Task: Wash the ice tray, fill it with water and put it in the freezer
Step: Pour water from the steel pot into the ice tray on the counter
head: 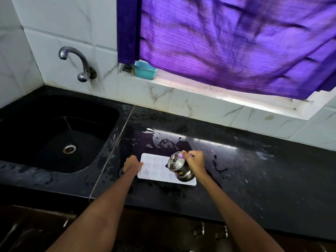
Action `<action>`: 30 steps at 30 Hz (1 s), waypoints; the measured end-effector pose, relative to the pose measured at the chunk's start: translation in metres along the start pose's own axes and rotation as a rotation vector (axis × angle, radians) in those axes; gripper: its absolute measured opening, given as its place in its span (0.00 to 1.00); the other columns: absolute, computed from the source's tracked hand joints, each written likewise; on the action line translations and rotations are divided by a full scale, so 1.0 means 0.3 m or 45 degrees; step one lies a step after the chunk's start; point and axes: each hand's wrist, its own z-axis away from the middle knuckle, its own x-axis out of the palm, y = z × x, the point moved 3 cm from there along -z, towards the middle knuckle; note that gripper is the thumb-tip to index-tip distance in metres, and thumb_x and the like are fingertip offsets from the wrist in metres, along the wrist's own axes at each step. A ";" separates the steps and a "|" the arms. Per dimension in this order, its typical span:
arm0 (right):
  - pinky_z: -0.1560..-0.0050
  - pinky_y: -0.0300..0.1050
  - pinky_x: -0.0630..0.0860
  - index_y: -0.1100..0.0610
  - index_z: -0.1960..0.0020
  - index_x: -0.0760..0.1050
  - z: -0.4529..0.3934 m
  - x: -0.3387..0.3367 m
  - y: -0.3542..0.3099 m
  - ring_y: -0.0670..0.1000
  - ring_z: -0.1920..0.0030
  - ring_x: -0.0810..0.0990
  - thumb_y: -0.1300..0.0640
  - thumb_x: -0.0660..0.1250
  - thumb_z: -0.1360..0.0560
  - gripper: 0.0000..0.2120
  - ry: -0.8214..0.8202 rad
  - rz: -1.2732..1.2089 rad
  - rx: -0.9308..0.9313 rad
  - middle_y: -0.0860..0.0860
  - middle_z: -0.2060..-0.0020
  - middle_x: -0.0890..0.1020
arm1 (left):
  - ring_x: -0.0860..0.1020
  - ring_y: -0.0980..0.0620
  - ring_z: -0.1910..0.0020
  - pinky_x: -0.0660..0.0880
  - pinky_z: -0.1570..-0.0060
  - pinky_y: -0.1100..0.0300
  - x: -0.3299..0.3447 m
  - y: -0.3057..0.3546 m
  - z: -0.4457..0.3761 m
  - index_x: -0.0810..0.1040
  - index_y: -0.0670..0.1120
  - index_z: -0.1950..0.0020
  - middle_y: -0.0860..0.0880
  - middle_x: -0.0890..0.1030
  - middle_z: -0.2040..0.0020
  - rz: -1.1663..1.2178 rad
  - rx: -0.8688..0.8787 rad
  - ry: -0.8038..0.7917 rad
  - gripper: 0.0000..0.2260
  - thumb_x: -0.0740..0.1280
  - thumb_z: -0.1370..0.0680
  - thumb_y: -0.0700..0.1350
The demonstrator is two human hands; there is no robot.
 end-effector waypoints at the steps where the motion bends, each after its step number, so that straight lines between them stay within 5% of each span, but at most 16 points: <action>1: 0.75 0.37 0.56 0.52 0.78 0.56 0.002 0.008 -0.009 0.42 0.79 0.55 0.62 0.69 0.29 0.27 -0.008 0.012 -0.022 0.47 0.80 0.59 | 0.79 0.40 0.42 0.77 0.46 0.51 -0.001 0.000 0.001 0.77 0.38 0.42 0.40 0.79 0.40 0.001 -0.001 0.000 0.15 0.69 0.24 0.47; 30: 0.77 0.34 0.58 0.51 0.79 0.52 0.026 0.065 -0.080 0.46 0.82 0.61 0.63 0.68 0.29 0.30 -0.066 0.195 -0.165 0.46 0.82 0.56 | 0.78 0.40 0.40 0.76 0.44 0.51 -0.003 -0.006 0.006 0.78 0.39 0.40 0.40 0.79 0.40 0.034 0.019 -0.006 0.16 0.69 0.24 0.47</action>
